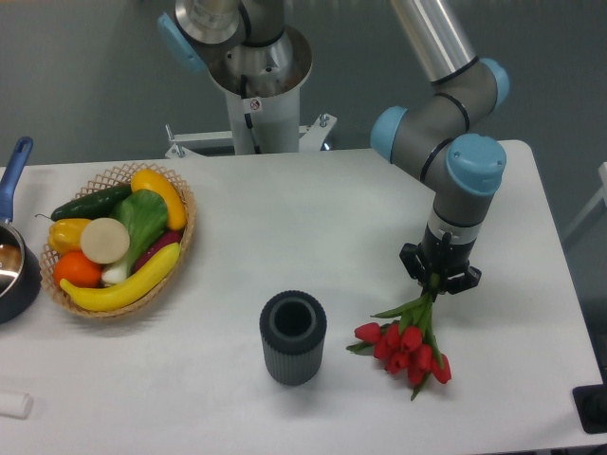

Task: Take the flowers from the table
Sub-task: 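Lift the gripped tulip bunch up off the table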

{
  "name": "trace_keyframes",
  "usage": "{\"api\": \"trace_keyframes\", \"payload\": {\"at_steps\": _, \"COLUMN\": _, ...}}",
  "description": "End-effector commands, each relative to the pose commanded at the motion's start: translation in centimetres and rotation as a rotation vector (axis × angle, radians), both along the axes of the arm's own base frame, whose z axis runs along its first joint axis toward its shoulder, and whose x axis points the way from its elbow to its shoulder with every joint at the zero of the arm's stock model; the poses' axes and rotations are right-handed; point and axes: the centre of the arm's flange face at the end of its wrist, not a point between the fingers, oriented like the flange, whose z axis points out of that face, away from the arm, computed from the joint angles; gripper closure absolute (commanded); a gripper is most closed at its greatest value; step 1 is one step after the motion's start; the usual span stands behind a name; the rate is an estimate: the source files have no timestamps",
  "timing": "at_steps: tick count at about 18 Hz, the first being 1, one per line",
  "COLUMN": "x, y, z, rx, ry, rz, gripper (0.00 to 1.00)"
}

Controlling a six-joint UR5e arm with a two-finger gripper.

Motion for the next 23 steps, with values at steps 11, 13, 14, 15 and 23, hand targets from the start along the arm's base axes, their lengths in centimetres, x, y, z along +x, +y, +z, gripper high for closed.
{"api": "trace_keyframes", "payload": {"at_steps": 11, "x": 1.9, "y": -1.1, "z": 13.7, "rx": 0.373, "ry": 0.051, "rz": 0.058, "gripper": 0.78}}
{"api": "trace_keyframes", "payload": {"at_steps": 13, "x": 2.6, "y": -1.7, "z": 16.9, "rx": 0.498, "ry": 0.019, "rz": 0.081, "gripper": 0.78}}
{"api": "trace_keyframes", "payload": {"at_steps": 14, "x": 3.2, "y": -1.8, "z": 18.1, "rx": 0.541, "ry": 0.006, "rz": 0.088, "gripper": 0.78}}
{"api": "trace_keyframes", "payload": {"at_steps": 15, "x": 3.0, "y": -2.3, "z": 18.7, "rx": 0.561, "ry": 0.003, "rz": 0.103, "gripper": 0.78}}
{"api": "trace_keyframes", "payload": {"at_steps": 23, "x": 1.8, "y": -4.5, "z": 20.3, "rx": 0.772, "ry": -0.092, "rz": 0.079, "gripper": 0.78}}
